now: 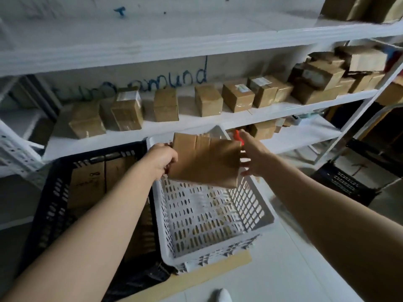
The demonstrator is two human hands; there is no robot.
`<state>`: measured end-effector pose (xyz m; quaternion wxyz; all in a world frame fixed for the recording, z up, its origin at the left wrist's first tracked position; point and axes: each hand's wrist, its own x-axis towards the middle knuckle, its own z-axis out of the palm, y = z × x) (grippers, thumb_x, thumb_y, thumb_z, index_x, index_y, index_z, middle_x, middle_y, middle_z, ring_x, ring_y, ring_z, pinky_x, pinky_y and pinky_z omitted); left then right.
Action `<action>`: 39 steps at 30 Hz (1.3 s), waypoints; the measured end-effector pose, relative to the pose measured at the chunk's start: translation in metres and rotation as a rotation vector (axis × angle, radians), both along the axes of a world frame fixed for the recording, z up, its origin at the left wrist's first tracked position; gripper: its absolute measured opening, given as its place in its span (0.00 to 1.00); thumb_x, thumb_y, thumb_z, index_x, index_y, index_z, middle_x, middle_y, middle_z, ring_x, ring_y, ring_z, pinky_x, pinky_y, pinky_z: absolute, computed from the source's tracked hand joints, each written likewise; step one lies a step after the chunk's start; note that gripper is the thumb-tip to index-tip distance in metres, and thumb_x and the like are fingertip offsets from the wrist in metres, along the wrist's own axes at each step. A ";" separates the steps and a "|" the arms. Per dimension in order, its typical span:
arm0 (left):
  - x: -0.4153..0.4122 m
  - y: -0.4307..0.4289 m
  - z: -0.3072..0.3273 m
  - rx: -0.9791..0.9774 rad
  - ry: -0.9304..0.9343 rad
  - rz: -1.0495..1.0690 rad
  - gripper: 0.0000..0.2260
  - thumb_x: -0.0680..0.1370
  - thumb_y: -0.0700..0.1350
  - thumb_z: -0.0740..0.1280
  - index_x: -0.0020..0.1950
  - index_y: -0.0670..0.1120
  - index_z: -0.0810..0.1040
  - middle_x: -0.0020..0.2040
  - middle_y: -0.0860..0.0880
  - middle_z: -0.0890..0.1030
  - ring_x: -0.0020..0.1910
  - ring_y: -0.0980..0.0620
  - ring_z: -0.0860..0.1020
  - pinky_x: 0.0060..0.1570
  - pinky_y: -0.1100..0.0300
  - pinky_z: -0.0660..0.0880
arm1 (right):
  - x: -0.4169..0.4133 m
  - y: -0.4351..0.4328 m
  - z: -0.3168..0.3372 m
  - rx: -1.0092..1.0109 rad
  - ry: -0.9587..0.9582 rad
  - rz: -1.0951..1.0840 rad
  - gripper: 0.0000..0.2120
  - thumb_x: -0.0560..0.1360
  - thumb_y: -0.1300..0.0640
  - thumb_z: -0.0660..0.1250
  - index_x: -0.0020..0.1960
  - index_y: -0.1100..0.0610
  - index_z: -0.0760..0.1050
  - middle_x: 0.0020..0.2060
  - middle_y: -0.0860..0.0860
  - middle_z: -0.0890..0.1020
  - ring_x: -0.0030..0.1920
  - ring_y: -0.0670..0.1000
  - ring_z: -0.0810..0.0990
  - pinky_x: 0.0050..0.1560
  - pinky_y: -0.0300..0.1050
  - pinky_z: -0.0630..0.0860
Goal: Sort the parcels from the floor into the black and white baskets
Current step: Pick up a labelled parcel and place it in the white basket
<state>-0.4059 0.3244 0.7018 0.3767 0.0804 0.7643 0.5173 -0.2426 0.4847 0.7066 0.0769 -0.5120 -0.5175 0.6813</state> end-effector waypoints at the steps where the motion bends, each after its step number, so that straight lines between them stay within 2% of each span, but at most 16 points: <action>1: -0.003 0.005 -0.007 0.020 0.005 0.056 0.15 0.69 0.30 0.60 0.52 0.42 0.73 0.46 0.41 0.75 0.45 0.44 0.75 0.47 0.51 0.74 | -0.009 0.008 -0.005 -0.009 0.019 0.005 0.32 0.74 0.32 0.55 0.67 0.56 0.66 0.62 0.55 0.73 0.63 0.60 0.71 0.64 0.62 0.67; 2: -0.005 0.008 -0.013 0.051 -0.019 0.106 0.16 0.68 0.30 0.59 0.52 0.43 0.73 0.45 0.41 0.75 0.45 0.44 0.75 0.47 0.50 0.73 | -0.017 0.014 -0.010 -0.022 0.036 0.000 0.29 0.75 0.33 0.55 0.62 0.55 0.69 0.58 0.54 0.74 0.60 0.59 0.73 0.61 0.62 0.69; 5: -0.013 0.015 -0.023 0.175 -0.246 0.278 0.02 0.68 0.44 0.62 0.39 0.46 0.73 0.37 0.46 0.76 0.38 0.48 0.75 0.43 0.54 0.72 | -0.042 0.026 -0.022 -0.055 0.067 -0.047 0.20 0.75 0.34 0.57 0.46 0.51 0.71 0.45 0.52 0.78 0.45 0.52 0.77 0.42 0.53 0.75; 7: -0.023 0.018 -0.037 0.211 -0.309 0.353 0.13 0.70 0.56 0.67 0.42 0.47 0.78 0.39 0.46 0.81 0.41 0.47 0.79 0.45 0.52 0.75 | -0.055 0.033 -0.033 -0.066 0.074 -0.055 0.18 0.74 0.37 0.61 0.48 0.52 0.73 0.46 0.54 0.82 0.41 0.51 0.80 0.35 0.47 0.76; 9: -0.029 0.021 -0.049 0.153 -0.265 0.362 0.21 0.69 0.64 0.69 0.51 0.49 0.80 0.44 0.46 0.85 0.43 0.46 0.82 0.42 0.52 0.78 | -0.067 0.039 -0.045 -0.108 0.095 -0.036 0.21 0.74 0.39 0.63 0.54 0.56 0.74 0.46 0.57 0.83 0.40 0.54 0.83 0.38 0.50 0.81; 12: -0.036 0.025 -0.065 0.119 -0.226 0.413 0.17 0.71 0.62 0.70 0.46 0.49 0.81 0.38 0.49 0.86 0.34 0.50 0.84 0.31 0.58 0.78 | -0.081 0.044 -0.060 -0.143 0.069 -0.010 0.23 0.74 0.38 0.63 0.53 0.58 0.75 0.44 0.57 0.82 0.43 0.57 0.82 0.41 0.52 0.81; 17: -0.050 0.032 -0.079 0.129 -0.256 0.463 0.08 0.73 0.50 0.68 0.40 0.47 0.78 0.32 0.48 0.82 0.28 0.50 0.81 0.33 0.57 0.78 | -0.098 0.046 -0.084 -0.139 0.007 -0.017 0.12 0.76 0.47 0.63 0.44 0.56 0.73 0.37 0.54 0.79 0.40 0.53 0.79 0.34 0.45 0.76; 20: -0.054 0.041 -0.087 0.097 -0.237 0.456 0.03 0.72 0.42 0.64 0.38 0.45 0.73 0.35 0.46 0.76 0.33 0.49 0.76 0.35 0.59 0.71 | -0.109 0.049 -0.098 -0.105 -0.031 -0.048 0.05 0.74 0.57 0.63 0.41 0.56 0.69 0.34 0.54 0.74 0.35 0.51 0.76 0.35 0.44 0.76; 23: -0.061 0.050 -0.101 0.056 -0.226 0.458 0.05 0.71 0.37 0.62 0.41 0.46 0.75 0.38 0.46 0.75 0.36 0.48 0.75 0.35 0.60 0.72 | -0.122 0.054 -0.117 -0.103 -0.070 -0.056 0.04 0.72 0.58 0.64 0.43 0.57 0.69 0.38 0.55 0.75 0.41 0.54 0.78 0.45 0.49 0.80; 24: -0.063 0.053 -0.107 0.045 -0.228 0.449 0.09 0.71 0.36 0.61 0.45 0.46 0.77 0.41 0.46 0.76 0.39 0.48 0.76 0.39 0.58 0.74 | -0.125 0.056 -0.123 -0.100 -0.088 -0.053 0.05 0.72 0.57 0.65 0.43 0.57 0.70 0.40 0.56 0.76 0.43 0.54 0.78 0.47 0.50 0.80; 26: -0.068 0.058 -0.124 -0.009 -0.238 0.419 0.17 0.71 0.36 0.60 0.56 0.46 0.78 0.52 0.43 0.79 0.51 0.44 0.77 0.53 0.50 0.76 | -0.132 0.059 -0.136 -0.099 -0.115 -0.039 0.06 0.72 0.55 0.66 0.44 0.57 0.70 0.40 0.56 0.76 0.41 0.54 0.79 0.40 0.48 0.80; 28: -0.072 0.061 -0.139 -0.053 -0.274 0.417 0.12 0.70 0.38 0.62 0.51 0.44 0.77 0.58 0.41 0.79 0.57 0.42 0.77 0.59 0.45 0.74 | -0.137 0.062 -0.150 -0.116 -0.148 -0.011 0.08 0.73 0.54 0.66 0.45 0.57 0.69 0.40 0.56 0.76 0.39 0.54 0.79 0.38 0.47 0.80; 30: -0.076 0.065 -0.152 -0.089 -0.296 0.439 0.06 0.68 0.41 0.65 0.43 0.45 0.76 0.54 0.42 0.80 0.54 0.42 0.79 0.56 0.46 0.76 | -0.140 0.066 -0.164 -0.127 -0.169 0.015 0.09 0.73 0.52 0.67 0.45 0.57 0.69 0.41 0.56 0.78 0.41 0.54 0.80 0.42 0.47 0.80; 34: -0.084 0.078 -0.171 -0.120 -0.320 0.430 0.05 0.70 0.46 0.67 0.40 0.46 0.73 0.37 0.46 0.79 0.40 0.46 0.79 0.45 0.54 0.76 | -0.148 0.075 -0.188 -0.090 -0.198 0.099 0.12 0.74 0.48 0.66 0.46 0.57 0.72 0.40 0.55 0.79 0.42 0.52 0.79 0.44 0.45 0.78; 37: -0.091 0.086 -0.185 -0.151 -0.310 0.435 0.07 0.73 0.49 0.65 0.42 0.46 0.73 0.35 0.47 0.78 0.36 0.47 0.78 0.36 0.57 0.75 | -0.160 0.078 -0.199 -0.094 -0.203 0.141 0.12 0.75 0.47 0.65 0.43 0.56 0.73 0.37 0.55 0.79 0.39 0.52 0.78 0.46 0.47 0.79; 39: -0.097 0.089 -0.193 -0.167 -0.316 0.475 0.07 0.74 0.49 0.65 0.41 0.46 0.73 0.33 0.47 0.78 0.33 0.48 0.78 0.31 0.59 0.73 | -0.169 0.078 -0.205 -0.113 -0.199 0.146 0.12 0.75 0.47 0.64 0.41 0.55 0.73 0.32 0.53 0.81 0.34 0.52 0.80 0.40 0.46 0.80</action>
